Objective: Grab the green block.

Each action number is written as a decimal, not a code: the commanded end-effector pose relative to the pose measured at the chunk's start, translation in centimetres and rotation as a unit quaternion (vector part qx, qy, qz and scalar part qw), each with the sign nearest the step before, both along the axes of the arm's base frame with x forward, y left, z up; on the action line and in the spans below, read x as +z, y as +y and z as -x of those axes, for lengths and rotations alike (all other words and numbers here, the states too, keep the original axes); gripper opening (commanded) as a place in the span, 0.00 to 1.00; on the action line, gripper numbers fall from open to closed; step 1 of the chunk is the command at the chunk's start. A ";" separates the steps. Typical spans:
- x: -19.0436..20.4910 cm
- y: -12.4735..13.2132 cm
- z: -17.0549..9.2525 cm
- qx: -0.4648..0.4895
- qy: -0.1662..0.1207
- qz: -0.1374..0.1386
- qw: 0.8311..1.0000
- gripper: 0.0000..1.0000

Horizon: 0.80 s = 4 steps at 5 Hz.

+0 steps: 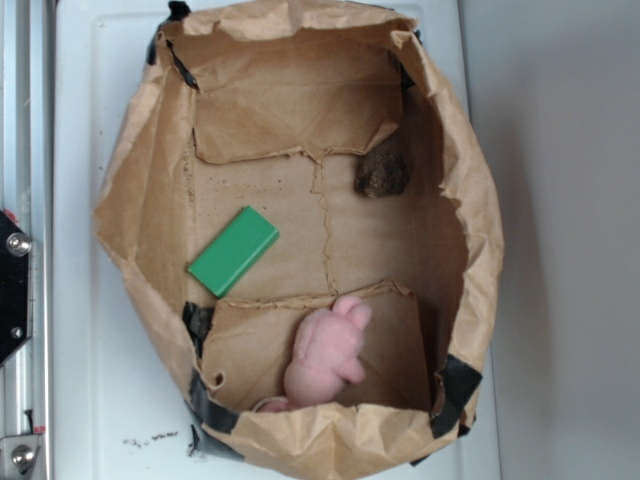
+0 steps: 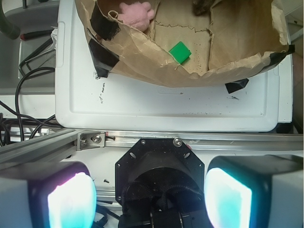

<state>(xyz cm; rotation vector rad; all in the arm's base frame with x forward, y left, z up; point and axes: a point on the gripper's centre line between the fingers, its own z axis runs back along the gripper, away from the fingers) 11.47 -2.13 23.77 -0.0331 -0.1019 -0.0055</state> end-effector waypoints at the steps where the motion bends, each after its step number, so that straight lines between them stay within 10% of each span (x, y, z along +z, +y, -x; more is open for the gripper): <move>1: 0.0 0.0 0.0 0.000 0.000 0.000 1.000 1.00; 4: -2.6 5.2 -7.6 0.162 -0.034 0.055 0.985 1.00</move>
